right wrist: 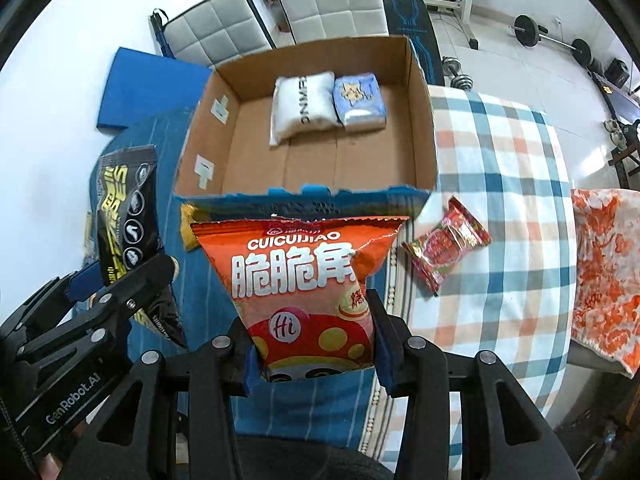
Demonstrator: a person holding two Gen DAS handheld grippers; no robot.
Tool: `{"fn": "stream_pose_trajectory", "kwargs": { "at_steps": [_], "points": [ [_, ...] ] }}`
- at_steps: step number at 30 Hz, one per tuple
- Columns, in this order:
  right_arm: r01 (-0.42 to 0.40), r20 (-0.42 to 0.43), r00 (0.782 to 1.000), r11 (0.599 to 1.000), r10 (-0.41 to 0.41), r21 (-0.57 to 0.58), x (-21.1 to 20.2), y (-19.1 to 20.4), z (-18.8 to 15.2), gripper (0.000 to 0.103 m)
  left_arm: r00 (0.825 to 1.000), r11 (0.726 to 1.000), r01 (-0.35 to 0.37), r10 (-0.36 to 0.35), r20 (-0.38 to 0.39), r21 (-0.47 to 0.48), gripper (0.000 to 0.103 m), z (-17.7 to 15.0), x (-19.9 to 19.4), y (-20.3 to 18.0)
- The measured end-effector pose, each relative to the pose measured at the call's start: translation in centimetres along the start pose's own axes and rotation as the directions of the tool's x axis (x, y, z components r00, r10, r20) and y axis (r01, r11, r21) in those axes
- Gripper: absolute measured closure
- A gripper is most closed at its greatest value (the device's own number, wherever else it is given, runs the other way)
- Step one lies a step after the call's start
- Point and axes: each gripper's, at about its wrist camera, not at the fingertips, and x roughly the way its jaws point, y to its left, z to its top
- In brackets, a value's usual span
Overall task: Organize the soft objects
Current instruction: 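Carry both packets into the box beside the pouches and open both tools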
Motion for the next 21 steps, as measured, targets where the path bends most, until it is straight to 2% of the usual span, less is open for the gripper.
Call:
{"fn": "stream_pose_trajectory", "kwargs": {
  "at_steps": [6,11,16,21],
  "points": [
    [-0.02,0.02,1.0,1.0,0.02,0.008,-0.6,0.0,2.8,0.057,0.999,0.999,0.032,-0.032,-0.012,-0.006,0.048,4.1,0.6,0.4],
    [0.004,0.03,1.0,1.0,-0.005,0.026,0.7,-0.7,6.7,0.057,0.998,0.999,0.036,-0.037,-0.042,-0.038,0.048,8.6,2.8,1.8],
    [0.034,-0.017,0.999,0.998,-0.033,0.06,4.6,-2.3,11.3,0.057,0.99,0.995,0.019,-0.032,-0.139,-0.094,0.048,12.8,8.2,3.9],
    [0.083,-0.095,0.993,0.994,-0.076,0.078,10.5,-3.3,15.3,0.057,0.973,0.991,-0.045,0.014,-0.232,-0.13,0.048,16.5,14.7,6.1]
  ]
}}
